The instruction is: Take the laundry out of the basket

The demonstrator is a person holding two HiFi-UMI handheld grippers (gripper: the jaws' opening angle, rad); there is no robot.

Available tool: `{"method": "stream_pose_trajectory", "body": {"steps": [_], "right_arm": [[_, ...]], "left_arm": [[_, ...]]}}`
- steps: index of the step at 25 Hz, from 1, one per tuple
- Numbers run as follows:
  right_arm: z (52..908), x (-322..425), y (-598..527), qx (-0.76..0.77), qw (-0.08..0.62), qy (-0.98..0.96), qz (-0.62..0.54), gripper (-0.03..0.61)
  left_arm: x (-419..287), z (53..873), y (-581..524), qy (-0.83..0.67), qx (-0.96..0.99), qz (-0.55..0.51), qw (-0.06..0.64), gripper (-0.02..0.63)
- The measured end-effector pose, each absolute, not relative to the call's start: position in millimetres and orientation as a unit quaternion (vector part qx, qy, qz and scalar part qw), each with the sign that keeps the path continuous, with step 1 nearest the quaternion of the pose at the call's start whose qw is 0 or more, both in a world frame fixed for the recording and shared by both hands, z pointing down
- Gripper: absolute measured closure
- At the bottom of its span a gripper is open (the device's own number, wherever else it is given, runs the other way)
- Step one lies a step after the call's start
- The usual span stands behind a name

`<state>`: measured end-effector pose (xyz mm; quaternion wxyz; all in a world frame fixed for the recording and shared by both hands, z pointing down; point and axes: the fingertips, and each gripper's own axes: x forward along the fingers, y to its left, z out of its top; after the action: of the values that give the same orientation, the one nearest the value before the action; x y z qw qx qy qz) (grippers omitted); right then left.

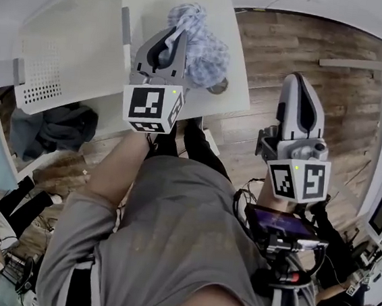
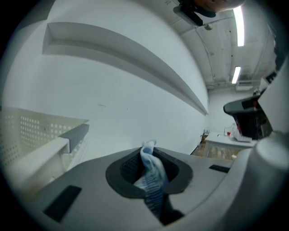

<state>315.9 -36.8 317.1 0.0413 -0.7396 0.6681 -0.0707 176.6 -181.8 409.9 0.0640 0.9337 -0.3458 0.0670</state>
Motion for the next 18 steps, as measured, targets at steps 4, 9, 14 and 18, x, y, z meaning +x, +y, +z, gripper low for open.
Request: {"method": "stream_pose_trajectory", "body": {"steps": [4,9,14,18], "right_arm": [[314.7,315.4,-40.3,-0.737,0.04,0.671,-0.069,0.571],[312.4,320.5,-40.0,-0.741,0.041,0.667,-0.067,0.571],[311.1,321.9,-37.7,-0.741,0.048,0.667,-0.065,0.571],[305.3,318.8,-39.7,-0.735,0.059,0.673,-0.06,0.571]], "left_arm": [[177.4,420.1,-186.0,-0.351,0.931,0.077,0.062,0.574],[180.8,420.8,-185.8,-0.36,0.928,0.084,0.035,0.552],[187.2,403.3,-177.9,-0.355,0.932,0.074,0.003,0.499],[186.4,388.7,-169.2,-0.352,0.934,0.065,-0.002,0.5]]}}
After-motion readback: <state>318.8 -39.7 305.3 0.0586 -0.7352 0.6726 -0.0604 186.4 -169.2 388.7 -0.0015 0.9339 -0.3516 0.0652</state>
